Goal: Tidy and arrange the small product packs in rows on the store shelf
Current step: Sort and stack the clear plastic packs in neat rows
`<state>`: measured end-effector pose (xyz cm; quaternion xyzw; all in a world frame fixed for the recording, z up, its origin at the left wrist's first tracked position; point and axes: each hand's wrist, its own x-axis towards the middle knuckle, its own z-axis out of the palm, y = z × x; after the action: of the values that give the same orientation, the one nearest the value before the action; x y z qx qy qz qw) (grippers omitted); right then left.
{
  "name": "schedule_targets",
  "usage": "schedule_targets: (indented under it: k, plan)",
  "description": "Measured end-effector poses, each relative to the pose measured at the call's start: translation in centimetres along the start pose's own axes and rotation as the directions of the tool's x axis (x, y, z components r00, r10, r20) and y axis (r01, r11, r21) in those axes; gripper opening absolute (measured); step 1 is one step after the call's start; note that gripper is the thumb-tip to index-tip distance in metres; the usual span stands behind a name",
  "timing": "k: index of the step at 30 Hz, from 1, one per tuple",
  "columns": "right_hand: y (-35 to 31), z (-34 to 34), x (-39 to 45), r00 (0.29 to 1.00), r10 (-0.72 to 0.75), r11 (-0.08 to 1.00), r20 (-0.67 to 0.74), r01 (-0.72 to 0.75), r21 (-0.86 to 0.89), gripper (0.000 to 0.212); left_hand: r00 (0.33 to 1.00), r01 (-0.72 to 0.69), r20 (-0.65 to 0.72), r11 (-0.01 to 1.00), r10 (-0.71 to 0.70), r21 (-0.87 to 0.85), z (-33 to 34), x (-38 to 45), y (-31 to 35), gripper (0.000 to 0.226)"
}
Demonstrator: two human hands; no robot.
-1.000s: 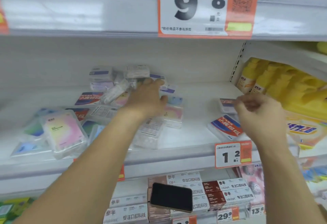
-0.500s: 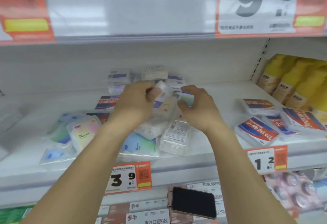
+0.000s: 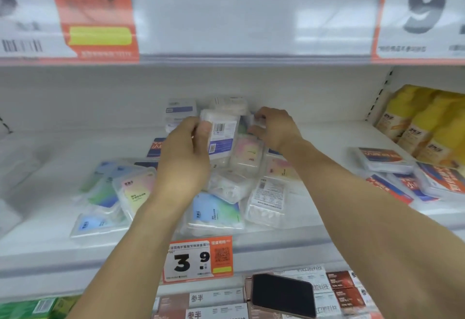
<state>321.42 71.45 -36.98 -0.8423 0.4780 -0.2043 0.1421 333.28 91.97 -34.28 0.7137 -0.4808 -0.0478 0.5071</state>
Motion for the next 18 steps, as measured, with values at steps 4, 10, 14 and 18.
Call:
schedule_targets:
  k: [4, 10, 14, 18]
  plan:
    - [0.3, -1.8, -3.7, 0.959, 0.049, 0.958, -0.279, 0.034, 0.284, 0.025, 0.999, -0.048, -0.025, 0.996, 0.046, -0.079, -0.1, 0.1, 1.4, 0.034]
    - [2.0, -6.9, -12.5, 0.755, 0.287, 0.839, -0.590, 0.099, 0.535, 0.028, 0.974, -0.212, 0.055, 0.967, 0.222, -0.140, 2.8, -1.1, 5.9, 0.024]
    - [5.8, -10.6, -16.5, 0.608, 0.309, 0.885, -0.732, 0.098, 0.455, 0.032, 0.943, -0.259, 0.145, 0.934, 0.300, -0.246, 7.6, -3.2, 9.0, 0.018]
    - [10.5, -13.0, -19.3, 0.504, 0.265, 0.944, -0.822, 0.038, 0.327, 0.031, 0.878, -0.309, 0.295, 0.916, 0.378, -0.254, 14.0, -6.8, 11.0, 0.024]
